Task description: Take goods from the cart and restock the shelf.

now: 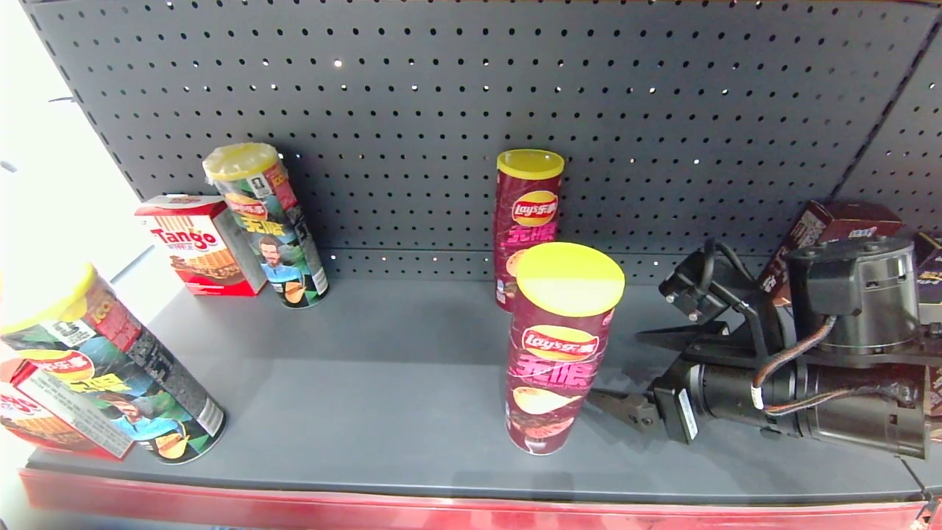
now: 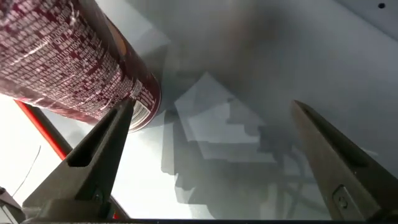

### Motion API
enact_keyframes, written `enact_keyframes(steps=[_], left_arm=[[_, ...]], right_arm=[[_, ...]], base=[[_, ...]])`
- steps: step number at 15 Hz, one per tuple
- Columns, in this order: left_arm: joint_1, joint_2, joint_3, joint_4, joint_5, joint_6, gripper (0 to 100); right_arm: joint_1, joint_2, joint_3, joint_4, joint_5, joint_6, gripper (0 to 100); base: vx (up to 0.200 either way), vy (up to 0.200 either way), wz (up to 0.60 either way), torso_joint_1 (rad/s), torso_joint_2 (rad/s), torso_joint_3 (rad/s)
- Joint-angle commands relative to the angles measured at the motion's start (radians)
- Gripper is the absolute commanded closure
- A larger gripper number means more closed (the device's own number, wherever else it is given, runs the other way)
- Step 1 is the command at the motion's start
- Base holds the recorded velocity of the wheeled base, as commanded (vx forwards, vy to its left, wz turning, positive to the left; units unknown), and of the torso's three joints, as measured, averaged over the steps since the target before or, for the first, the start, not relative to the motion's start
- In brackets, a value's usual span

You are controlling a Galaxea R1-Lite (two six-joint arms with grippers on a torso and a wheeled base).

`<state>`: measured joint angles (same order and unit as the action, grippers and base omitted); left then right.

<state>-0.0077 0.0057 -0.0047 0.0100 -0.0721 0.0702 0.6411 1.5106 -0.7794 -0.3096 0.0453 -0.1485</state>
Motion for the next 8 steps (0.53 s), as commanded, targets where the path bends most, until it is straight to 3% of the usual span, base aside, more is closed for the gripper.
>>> enact_keyframes(steps=[1,8], left_arm=[[0.0,0.002,0.0,-0.001,0.0,0.0,0],[0.0,0.002,-0.001,0.001,0.0,-0.001,0]], right_arm=[[0.005,0.005,-0.001,0.0,0.001,0.0,0],[0.014,0.025,-0.023,-0.002,-0.001,0.0,0]], base=[[0.0,0.0,0.0,0.0,0.0,0.0],[0.0,0.0,0.0,0.0,0.0,0.0]])
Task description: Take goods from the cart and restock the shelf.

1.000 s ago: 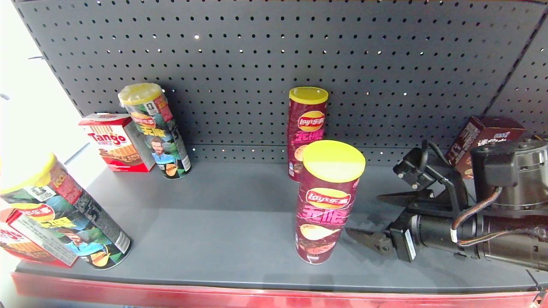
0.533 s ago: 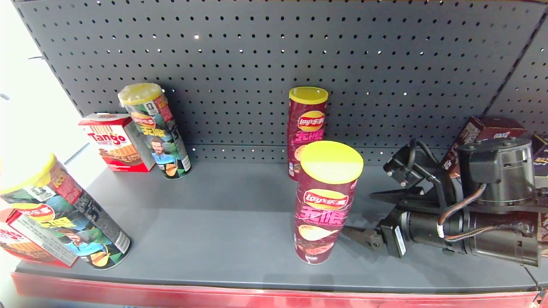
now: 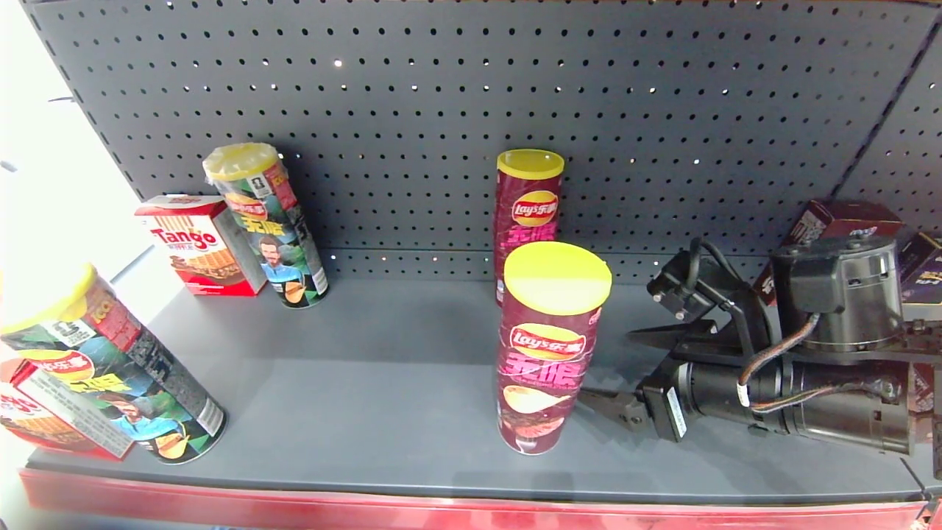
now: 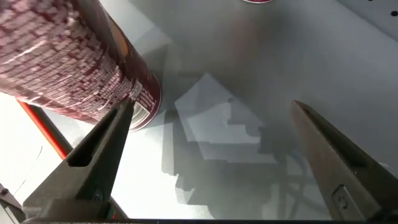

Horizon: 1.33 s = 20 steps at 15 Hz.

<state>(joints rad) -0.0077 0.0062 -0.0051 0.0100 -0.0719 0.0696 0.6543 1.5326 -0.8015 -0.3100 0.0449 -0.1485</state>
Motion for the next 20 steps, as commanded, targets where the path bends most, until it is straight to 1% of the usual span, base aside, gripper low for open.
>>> enact_keyframes(steps=[1,6,8,11,17,19,20], left_arm=[[0.0,0.001,0.001,-0.001,0.0,-0.001,0],[0.0,0.001,0.001,0.001,0.0,-0.001,0],[0.0,0.001,0.001,-0.001,0.0,-0.001,0],[0.0,0.001,0.001,0.001,0.0,-0.001,0],[0.0,0.001,0.001,0.001,0.0,-0.004,0],[0.0,0.001,0.001,-0.001,0.0,-0.005,0],[0.0,0.001,0.001,-0.001,0.0,-0.004,0]], right_arm=[[0.001,-0.002,0.002,0.0,0.0,0.0,0],[0.002,-0.058,0.031,0.002,0.001,0.0,0],[0.035,-0.069,0.028,0.003,0.004,0.0,0],[0.047,-0.054,0.016,0.002,0.004,0.0,0],[0.039,-0.046,0.027,0.0,0.0,0.0,0],[0.033,-0.077,0.056,0.0,-0.002,0.001,0],[0.015,-0.112,0.087,0.0,-0.003,0.001,0]], base=[[0.0,0.0,0.0,0.0,0.0,0.0],[0.0,0.0,0.0,0.0,0.0,0.0],[0.0,0.0,0.0,0.0,0.0,0.0],[0.0,0.0,0.0,0.0,0.0,0.0],[0.0,0.0,0.0,0.0,0.0,0.0],[0.0,0.0,0.0,0.0,0.0,0.0],[0.0,0.0,0.0,0.0,0.0,0.0]])
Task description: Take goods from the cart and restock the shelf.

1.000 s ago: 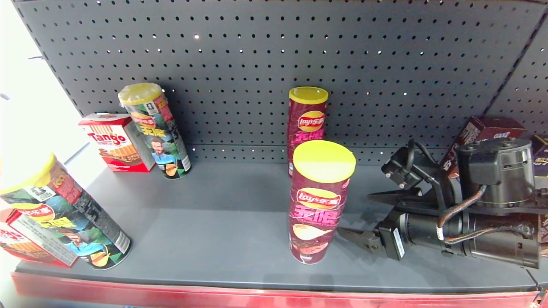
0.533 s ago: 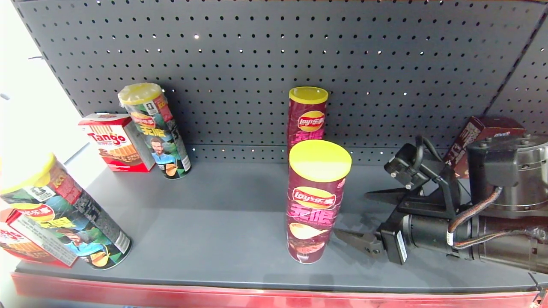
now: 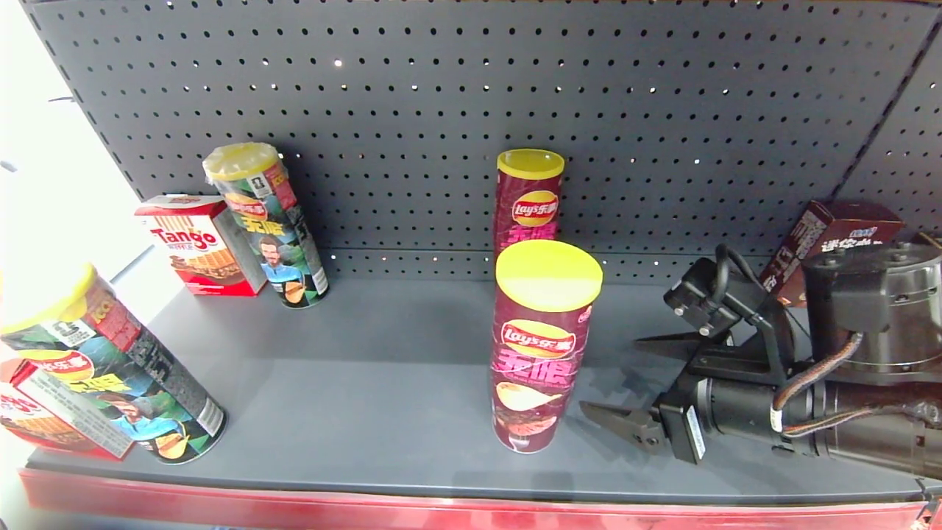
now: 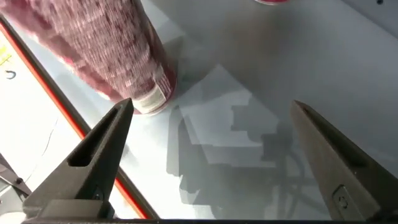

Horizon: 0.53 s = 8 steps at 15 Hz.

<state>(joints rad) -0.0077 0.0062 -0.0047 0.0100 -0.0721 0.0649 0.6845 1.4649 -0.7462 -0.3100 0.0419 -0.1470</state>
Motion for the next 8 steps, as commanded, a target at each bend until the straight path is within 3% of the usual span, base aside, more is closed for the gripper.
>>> enact_keyframes(steps=[1,8], left_arm=[[0.003,-0.002,0.0,-0.001,-0.006,0.003,0],[0.005,-0.005,0.002,-0.007,-0.003,0.0,0]], right_arm=[[-0.033,-0.077,0.05,0.0,0.0,0.0,0],[-0.103,-0.201,0.094,0.0,-0.027,0.018,0]], base=[[0.0,0.0,0.0,0.0,0.0,0.0],[0.0,0.0,0.0,0.0,0.0,0.0]])
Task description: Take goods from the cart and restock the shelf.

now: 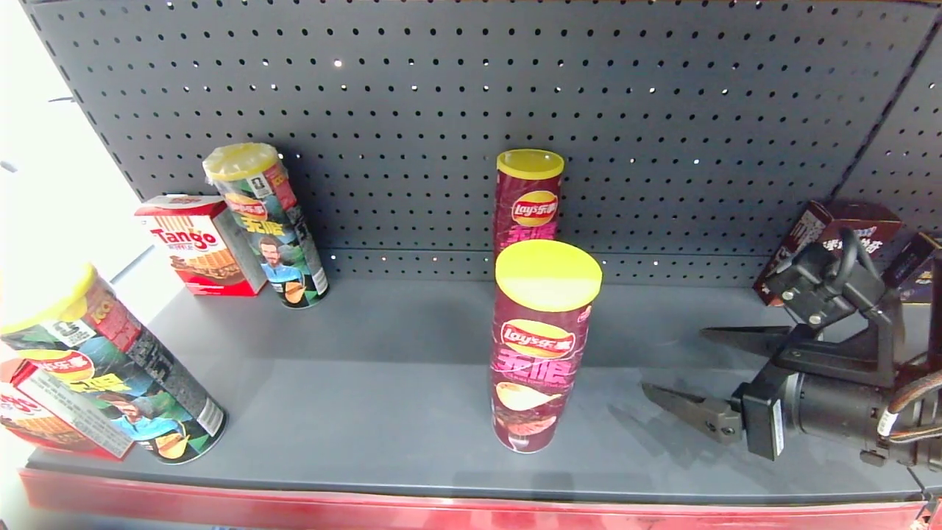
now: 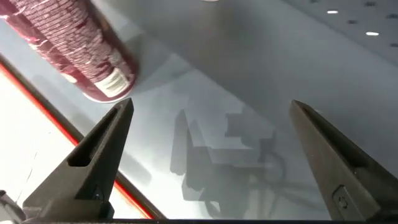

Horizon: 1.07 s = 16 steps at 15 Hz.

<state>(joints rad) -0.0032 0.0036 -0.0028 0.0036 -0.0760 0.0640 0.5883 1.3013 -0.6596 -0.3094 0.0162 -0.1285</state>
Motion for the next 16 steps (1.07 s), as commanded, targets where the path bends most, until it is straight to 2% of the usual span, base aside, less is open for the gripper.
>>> enact_keyframes(steps=[1,3,4,5,7,10,11,13,16], left_arm=[[-0.001,-0.002,-0.069,0.003,-0.007,-0.001,0],[-0.006,0.03,-0.241,0.093,-0.054,0.003,0],[-0.006,0.038,-0.316,0.153,-0.116,0.01,0],[-0.004,0.038,-0.358,0.188,-0.177,0.016,0],[-0.004,0.058,-0.433,0.19,-0.239,0.016,0],[-0.006,0.365,-0.8,0.19,-0.456,0.014,0],[-0.006,0.446,-0.89,0.19,-0.527,0.014,0],[-0.004,0.602,-0.981,0.185,-0.659,0.014,0],[-0.008,0.745,-0.976,0.182,-0.732,0.017,0]], right_arm=[[-0.03,-0.042,0.009,-0.001,-0.001,0.001,0],[-0.054,-0.042,0.014,-0.001,0.001,0.001,0],[-0.061,-0.04,0.015,-0.001,0.001,0.001,0],[-0.062,-0.036,0.017,0.001,0.001,0.001,0],[-0.064,-0.031,0.014,-0.001,0.001,0.001,0],[-0.081,-0.027,0.02,0.001,0.001,0.001,0],[-0.081,-0.02,0.018,0.001,0.001,0.001,0],[-0.085,-0.013,0.012,0.001,0.002,0.001,0],[-0.088,0.0,0.005,-0.001,0.002,0.001,0]], base=[[0.0,0.0,0.0,0.0,0.0,0.0],[0.0,0.0,0.0,0.0,0.0,0.0],[0.0,0.0,0.0,0.0,0.0,0.0],[0.0,0.0,0.0,0.0,0.0,0.0],[0.0,0.0,0.0,0.0,0.0,0.0],[0.0,0.0,0.0,0.0,0.0,0.0],[0.0,0.0,0.0,0.0,0.0,0.0],[0.0,0.0,0.0,0.0,0.0,0.0],[0.0,0.0,0.0,0.0,0.0,0.0]])
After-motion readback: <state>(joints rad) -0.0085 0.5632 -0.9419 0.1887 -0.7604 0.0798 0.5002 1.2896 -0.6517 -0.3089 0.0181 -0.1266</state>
